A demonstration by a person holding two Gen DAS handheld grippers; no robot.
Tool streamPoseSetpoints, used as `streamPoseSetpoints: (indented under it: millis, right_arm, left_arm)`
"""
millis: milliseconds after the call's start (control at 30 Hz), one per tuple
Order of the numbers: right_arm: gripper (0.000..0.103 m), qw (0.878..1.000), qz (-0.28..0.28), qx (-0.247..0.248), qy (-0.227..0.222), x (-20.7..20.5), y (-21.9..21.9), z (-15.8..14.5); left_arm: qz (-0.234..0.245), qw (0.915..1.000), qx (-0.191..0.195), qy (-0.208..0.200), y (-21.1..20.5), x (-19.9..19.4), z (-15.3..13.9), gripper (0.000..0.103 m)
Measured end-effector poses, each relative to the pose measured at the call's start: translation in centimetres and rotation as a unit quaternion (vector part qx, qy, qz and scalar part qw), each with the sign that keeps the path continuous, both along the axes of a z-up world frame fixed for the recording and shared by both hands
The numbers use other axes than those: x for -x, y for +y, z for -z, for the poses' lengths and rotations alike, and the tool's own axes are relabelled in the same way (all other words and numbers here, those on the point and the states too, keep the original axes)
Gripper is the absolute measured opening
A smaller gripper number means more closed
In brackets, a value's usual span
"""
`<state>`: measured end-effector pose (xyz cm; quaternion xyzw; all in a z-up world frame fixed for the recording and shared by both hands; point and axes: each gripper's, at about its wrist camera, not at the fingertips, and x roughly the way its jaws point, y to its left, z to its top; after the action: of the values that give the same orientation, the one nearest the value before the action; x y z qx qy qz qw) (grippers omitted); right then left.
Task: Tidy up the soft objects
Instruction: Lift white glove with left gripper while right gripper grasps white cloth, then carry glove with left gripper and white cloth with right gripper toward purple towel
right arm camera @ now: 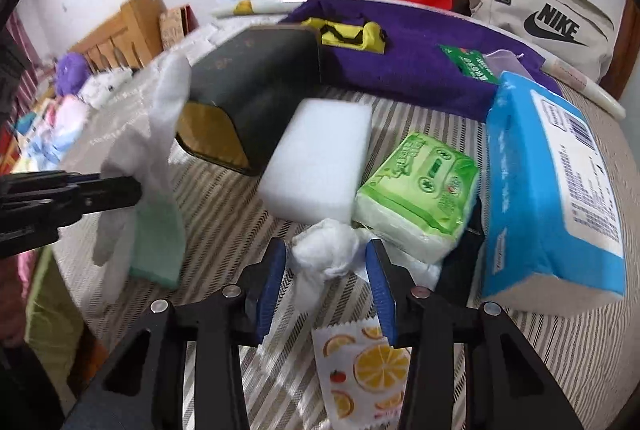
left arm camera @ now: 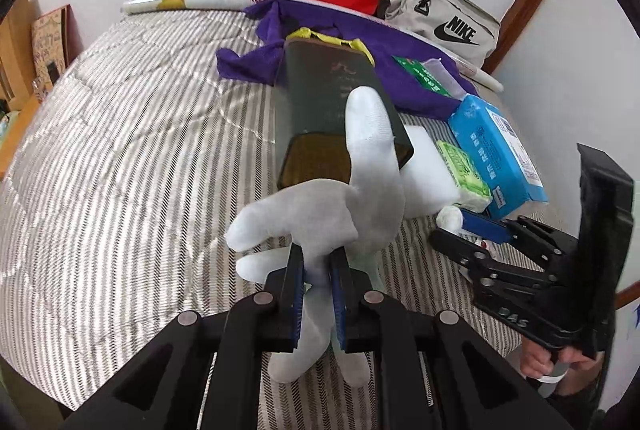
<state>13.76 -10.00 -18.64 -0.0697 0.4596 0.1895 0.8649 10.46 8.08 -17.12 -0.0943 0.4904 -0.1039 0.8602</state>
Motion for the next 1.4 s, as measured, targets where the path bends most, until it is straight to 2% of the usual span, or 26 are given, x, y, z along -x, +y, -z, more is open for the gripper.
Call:
streamPoseSetpoints:
  millis: [100, 200, 300, 367, 467, 533, 567, 733, 867, 1000, 1100, 1167, 1200, 1267, 1400]
  right_arm:
    - [0.030, 1.000, -0.003, 0.012, -0.017, 0.2, 0.4, 0.1]
    - [0.027, 1.000, -0.009, 0.004, -0.019, 0.4, 0.0, -0.3]
    - [0.027, 0.999, -0.024, -0.037, -0.018, 1.3, -0.6, -1.6]
    - [0.027, 0.997, -0.034, -0.068, -0.018, 1.9, -0.9, -2.3]
    - [0.027, 0.992, -0.046, -0.117, -0.011, 2.8, -1.7, -2.9]
    - [0.027, 0.988, -0.045, -0.148, -0.010, 3.6, -2.4, -3.5]
    - [0.027, 0.987, -0.044, -0.151, -0.013, 3.9, -2.6, -3.7]
    - [0.027, 0.987, -0.028, -0.154, -0.035, 6.0, -4.4, -5.4]
    - [0.027, 0.991, -0.008, -0.121, -0.049, 7.6, -6.3, -6.2]
    - [0.027, 0.994, 0.016, -0.091, -0.054, 8.8, -9.0, -5.9]
    - [0.027, 0.995, 0.057, -0.058, -0.055, 8.7, -11.1, -4.9]
    - [0.027, 0.995, 0.075, -0.047, -0.050, 8.5, -12.0, -4.1]
    - [0.027, 0.995, 0.083, -0.037, -0.048, 8.3, -12.3, -3.7]
    - [0.027, 0.994, 0.095, -0.026, -0.048, 8.4, -12.6, -3.2]
    - [0.027, 0.993, 0.100, -0.037, -0.048, 8.7, -13.1, -2.9]
  left_arm:
    - [0.002, 1.0000, -0.006, 0.000, -0.2, 0.0, 0.3, 0.014]
    - [0.005, 0.9999, -0.009, -0.002, -0.2, 0.1, 0.3, 0.014]
    - [0.006, 1.0000, -0.001, -0.002, 0.0, 0.1, 0.2, 0.015]
    - [0.005, 0.9999, 0.009, 0.005, 0.0, 0.0, 0.5, 0.019]
    - [0.009, 0.9998, 0.015, 0.012, -0.4, -0.2, 0.9, 0.032]
    - [0.006, 0.9999, -0.004, 0.011, -1.1, -0.4, 1.1, 0.049]
    - [0.006, 0.9999, -0.012, 0.008, -1.4, -0.5, 1.2, 0.051]
    - [0.003, 0.9989, -0.047, 0.003, -3.1, -0.7, 1.5, 0.053]
    - [0.008, 0.9955, -0.093, -0.010, -4.7, -0.8, 1.7, 0.053]
    - [0.005, 0.9919, -0.125, -0.023, -5.5, -0.5, 1.9, 0.053]
    - [-0.003, 0.9905, -0.132, -0.037, -5.4, -0.2, 1.8, 0.035]
    - [-0.008, 0.9912, -0.126, -0.038, -5.3, -0.2, 1.7, 0.027]
    - [-0.007, 0.9917, -0.123, -0.036, -5.3, -0.2, 1.6, 0.017]
    - [-0.003, 0.9937, -0.108, -0.031, -5.1, -0.2, 1.4, 0.015]
    - [0.003, 0.9972, -0.072, -0.020, -4.6, 0.0, 0.7, 0.014]
